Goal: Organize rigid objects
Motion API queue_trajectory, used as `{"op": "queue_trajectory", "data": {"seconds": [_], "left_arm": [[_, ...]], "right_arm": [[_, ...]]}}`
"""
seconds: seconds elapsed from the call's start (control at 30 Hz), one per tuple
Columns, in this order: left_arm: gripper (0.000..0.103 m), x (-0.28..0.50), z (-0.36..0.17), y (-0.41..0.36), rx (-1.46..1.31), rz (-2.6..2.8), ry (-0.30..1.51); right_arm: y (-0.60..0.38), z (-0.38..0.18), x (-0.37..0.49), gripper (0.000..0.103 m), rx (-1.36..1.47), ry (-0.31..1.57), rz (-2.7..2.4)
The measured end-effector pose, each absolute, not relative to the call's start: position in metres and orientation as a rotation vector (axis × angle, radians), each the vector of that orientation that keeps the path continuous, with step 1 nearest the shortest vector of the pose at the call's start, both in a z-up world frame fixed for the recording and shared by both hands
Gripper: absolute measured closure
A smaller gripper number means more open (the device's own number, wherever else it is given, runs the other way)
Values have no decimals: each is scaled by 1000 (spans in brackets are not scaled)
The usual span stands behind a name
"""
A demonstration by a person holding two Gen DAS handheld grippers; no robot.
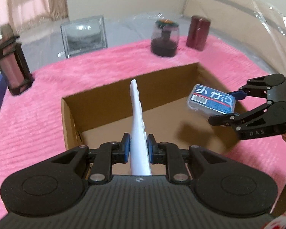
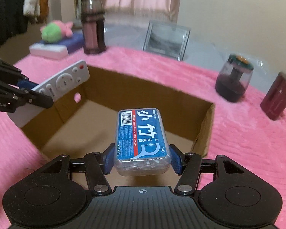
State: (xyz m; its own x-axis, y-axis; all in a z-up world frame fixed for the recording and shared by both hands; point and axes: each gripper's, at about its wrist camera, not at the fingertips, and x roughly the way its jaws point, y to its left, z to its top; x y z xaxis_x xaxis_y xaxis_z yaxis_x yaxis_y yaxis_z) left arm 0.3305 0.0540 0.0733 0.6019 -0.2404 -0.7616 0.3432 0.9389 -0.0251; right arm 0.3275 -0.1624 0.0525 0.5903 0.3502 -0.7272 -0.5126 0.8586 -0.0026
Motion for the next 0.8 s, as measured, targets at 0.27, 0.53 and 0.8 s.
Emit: {"op": "queue_trajectory", "data": {"seconds": [0.27,0.53,0.8], "left_arm": [[88,370,19,60,185,-273,973],[88,383,-2,52,287,-229,1037],[87,384,-10,45,336,-215,1055]], "right_arm": [[-142,10,370,48,-286,890,485],[-127,-10,393,48,-420,1003,439],[-126,-16,391,48,-453,1035,414]]}}
